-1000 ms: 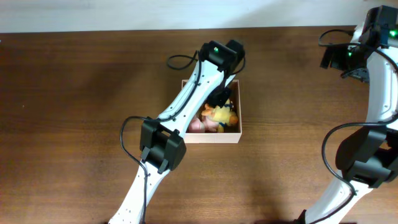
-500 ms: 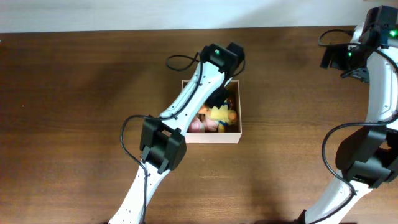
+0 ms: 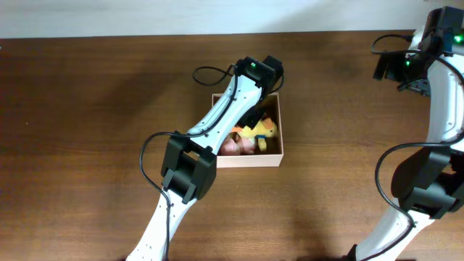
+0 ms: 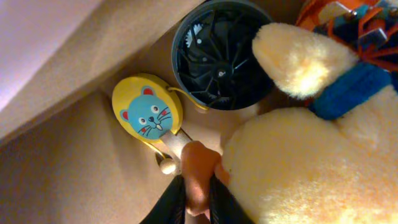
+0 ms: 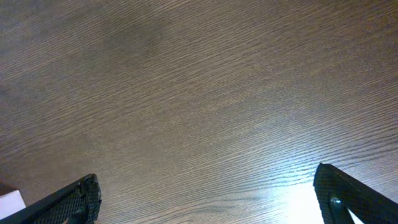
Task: Pack container
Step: 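Press the duck down into the box and open the left gripper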
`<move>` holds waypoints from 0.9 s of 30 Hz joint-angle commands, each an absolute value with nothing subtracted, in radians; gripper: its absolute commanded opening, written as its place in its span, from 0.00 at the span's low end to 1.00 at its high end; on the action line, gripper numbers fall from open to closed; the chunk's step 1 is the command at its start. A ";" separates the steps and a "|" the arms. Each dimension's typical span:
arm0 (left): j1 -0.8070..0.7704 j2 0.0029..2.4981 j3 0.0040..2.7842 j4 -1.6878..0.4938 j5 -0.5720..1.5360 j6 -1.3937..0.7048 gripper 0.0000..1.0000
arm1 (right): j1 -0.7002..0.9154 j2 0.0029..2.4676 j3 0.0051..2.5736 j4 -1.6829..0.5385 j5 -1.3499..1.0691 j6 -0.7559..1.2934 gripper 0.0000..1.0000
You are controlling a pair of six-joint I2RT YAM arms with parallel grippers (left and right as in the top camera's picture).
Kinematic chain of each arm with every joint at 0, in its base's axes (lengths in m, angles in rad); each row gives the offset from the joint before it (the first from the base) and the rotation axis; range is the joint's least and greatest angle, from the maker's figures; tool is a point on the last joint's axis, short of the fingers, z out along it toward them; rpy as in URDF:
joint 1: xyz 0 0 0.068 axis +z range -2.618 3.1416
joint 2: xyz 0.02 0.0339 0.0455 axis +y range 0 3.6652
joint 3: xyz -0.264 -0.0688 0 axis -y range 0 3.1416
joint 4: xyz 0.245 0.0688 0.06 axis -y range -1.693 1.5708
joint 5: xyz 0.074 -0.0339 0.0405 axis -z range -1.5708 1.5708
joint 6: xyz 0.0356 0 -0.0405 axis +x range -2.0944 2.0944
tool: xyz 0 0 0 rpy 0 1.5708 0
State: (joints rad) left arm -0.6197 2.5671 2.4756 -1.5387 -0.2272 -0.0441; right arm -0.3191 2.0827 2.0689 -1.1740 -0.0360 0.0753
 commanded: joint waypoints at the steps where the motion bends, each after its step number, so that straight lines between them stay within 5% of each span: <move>1: -0.619 2.569 2.448 -1.537 -0.233 -0.028 0.15 | -0.315 2.090 2.062 -1.171 -0.042 0.076 0.99; 20: -0.611 2.569 2.556 -1.565 -0.260 -0.028 0.16 | -0.315 2.090 2.062 -1.171 -0.042 0.076 0.99; 25: -0.611 2.569 2.556 -1.567 -0.259 -0.028 0.30 | -0.315 2.090 2.062 -1.171 -0.042 0.076 0.99; 27: -0.611 2.569 2.556 -1.567 -0.259 -0.028 0.49 | -0.315 2.090 2.062 -1.171 -0.042 0.076 0.99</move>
State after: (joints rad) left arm -0.6151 2.5675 2.5320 -1.5635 -0.2584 -0.0303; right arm -0.3191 2.0827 2.0689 -1.1740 -0.0360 0.0750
